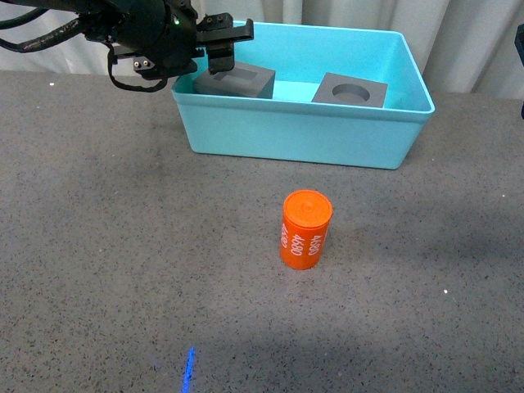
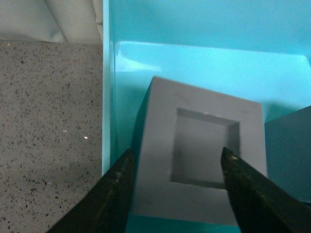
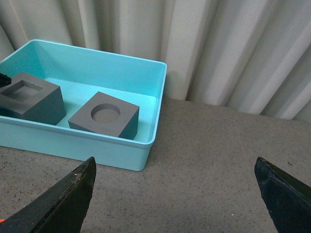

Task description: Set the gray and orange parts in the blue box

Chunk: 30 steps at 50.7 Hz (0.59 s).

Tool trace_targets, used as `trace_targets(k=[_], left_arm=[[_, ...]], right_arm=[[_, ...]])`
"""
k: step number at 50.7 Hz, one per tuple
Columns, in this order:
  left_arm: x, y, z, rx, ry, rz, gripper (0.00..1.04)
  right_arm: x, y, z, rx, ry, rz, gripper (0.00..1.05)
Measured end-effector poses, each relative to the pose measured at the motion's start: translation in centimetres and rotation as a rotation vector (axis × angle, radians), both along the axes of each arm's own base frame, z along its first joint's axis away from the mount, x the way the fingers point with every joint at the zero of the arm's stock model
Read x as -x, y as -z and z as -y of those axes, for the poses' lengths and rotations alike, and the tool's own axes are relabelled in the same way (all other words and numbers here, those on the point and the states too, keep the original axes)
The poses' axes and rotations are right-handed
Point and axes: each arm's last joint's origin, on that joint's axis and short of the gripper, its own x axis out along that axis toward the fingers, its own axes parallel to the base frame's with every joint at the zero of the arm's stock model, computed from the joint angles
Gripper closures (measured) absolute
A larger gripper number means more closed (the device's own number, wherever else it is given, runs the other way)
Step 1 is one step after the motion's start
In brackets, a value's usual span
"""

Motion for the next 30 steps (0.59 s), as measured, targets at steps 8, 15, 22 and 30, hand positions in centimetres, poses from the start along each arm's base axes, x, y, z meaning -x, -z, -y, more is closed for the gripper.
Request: trace_targets(k=[8,15,22,30], left_arm=[[0.6,-0.9,-0.1,0.014,-0.019,0.029,0.28],[2.1,-2.3,-0.1,0.017,-0.061,0.100,0.08],[5.1,-4.8,0.4,0.046,-0.065,0.201,0.07],[9.0,-6.8,0.8,0.054,-0.086,0.293,0.07]], right_arm=[[0.0,0.0,0.0,0.000,0.000,0.000,0.10],[0.0,0.0,0.0,0.000,0.000,0.000,0.10],[0.0,0.0,0.0,0.000,0.000,0.000,0.10],[0.0,0.0,0.0,0.000,0.000,0.000,0.10]])
